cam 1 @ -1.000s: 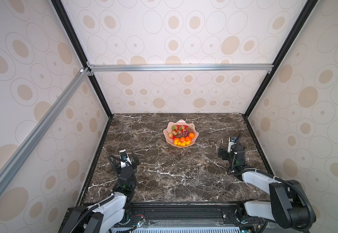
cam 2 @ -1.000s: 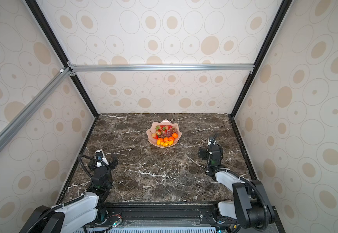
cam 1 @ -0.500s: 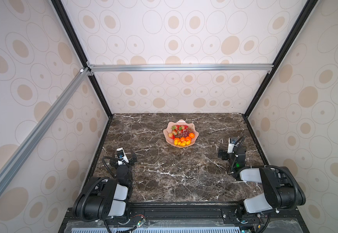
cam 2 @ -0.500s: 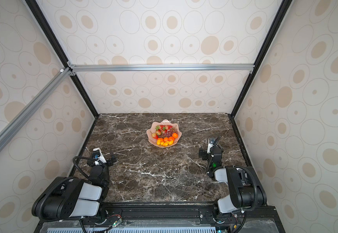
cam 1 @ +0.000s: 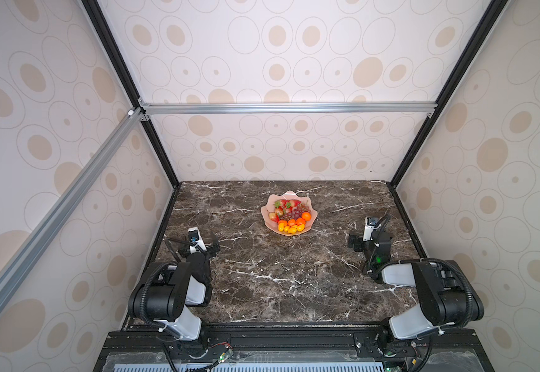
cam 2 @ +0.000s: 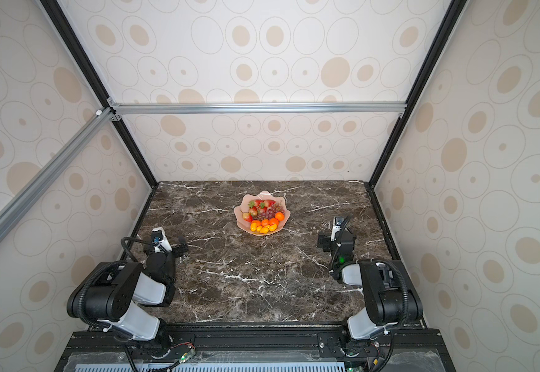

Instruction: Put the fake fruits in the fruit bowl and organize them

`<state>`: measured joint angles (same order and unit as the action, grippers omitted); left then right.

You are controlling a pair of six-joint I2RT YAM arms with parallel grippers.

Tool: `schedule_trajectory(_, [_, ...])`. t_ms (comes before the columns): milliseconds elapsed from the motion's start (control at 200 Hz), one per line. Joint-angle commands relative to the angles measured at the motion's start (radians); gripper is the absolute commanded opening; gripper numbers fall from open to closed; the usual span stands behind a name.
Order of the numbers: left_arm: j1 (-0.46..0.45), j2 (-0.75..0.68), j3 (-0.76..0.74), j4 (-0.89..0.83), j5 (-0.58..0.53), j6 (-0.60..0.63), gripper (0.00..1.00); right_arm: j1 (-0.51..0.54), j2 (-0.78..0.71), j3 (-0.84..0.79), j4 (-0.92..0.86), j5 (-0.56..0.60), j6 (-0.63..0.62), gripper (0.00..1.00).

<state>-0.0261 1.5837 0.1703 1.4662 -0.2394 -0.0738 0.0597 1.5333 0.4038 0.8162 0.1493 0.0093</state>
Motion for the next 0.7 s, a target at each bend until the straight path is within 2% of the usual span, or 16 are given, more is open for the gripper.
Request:
schedule_trajectory(0, [-0.003,-0.004,0.027,-0.051,0.026,0.022,0.98,-0.002,0.001,0.013,-0.014,-0.001,-0.009,1.0])
schedule_trajectory(495, [-0.007,-0.005,0.036,-0.075,0.023,0.025,0.98,-0.002,0.001,0.013,-0.015,-0.001,-0.009,1.0])
schedule_trajectory(695, [-0.006,-0.002,0.061,-0.12,0.106,0.055,0.98,-0.003,0.001,0.013,-0.016,-0.001,-0.009,1.0])
